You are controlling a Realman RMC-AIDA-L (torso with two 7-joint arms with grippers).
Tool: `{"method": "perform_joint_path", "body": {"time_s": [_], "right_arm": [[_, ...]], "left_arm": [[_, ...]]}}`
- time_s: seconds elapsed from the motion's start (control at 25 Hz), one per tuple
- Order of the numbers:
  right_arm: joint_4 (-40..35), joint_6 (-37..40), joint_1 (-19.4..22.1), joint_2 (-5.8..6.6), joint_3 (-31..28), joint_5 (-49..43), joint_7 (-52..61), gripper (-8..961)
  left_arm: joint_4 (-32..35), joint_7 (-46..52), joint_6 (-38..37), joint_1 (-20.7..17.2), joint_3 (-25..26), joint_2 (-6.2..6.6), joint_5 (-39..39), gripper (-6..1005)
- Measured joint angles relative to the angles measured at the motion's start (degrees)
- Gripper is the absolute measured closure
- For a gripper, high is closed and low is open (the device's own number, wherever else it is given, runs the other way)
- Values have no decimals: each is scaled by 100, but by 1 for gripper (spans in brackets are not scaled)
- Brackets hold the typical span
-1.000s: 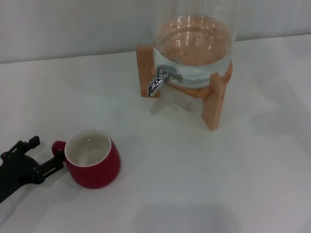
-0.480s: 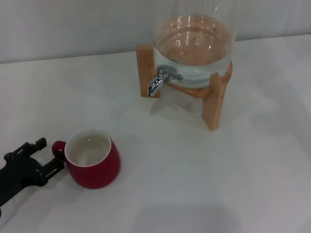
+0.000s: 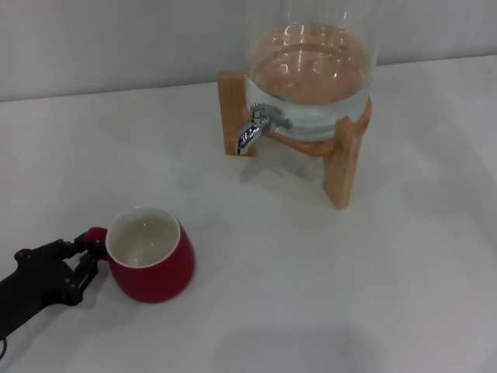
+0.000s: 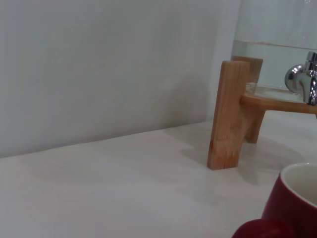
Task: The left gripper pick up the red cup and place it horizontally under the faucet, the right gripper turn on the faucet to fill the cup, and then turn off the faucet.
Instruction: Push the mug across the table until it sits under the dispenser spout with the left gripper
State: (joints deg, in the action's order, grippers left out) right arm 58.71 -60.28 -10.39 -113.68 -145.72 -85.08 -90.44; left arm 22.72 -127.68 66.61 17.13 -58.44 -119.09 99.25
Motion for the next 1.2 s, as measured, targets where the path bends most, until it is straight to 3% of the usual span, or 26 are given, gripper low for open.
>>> {"method": "perform_joint_path", "body": {"time_s": [0.2,0.32,0.8,1.2], "right_arm": [[0,-17,-1,-5,0,0,0,232],[0,-20,-2,-5,0,0,0,232],[0,-17,-1,-5,0,1,9,233],[0,-28,1,-14,0,50,7,232]], "left_arm": [[4,15,-2,0,5,0,-5,676],[4,22,-3,0,22,-1,-5,869],[140,31,41,17,35,-24,95,870],[102,33,-21,285,26,-30,220,870]]}}
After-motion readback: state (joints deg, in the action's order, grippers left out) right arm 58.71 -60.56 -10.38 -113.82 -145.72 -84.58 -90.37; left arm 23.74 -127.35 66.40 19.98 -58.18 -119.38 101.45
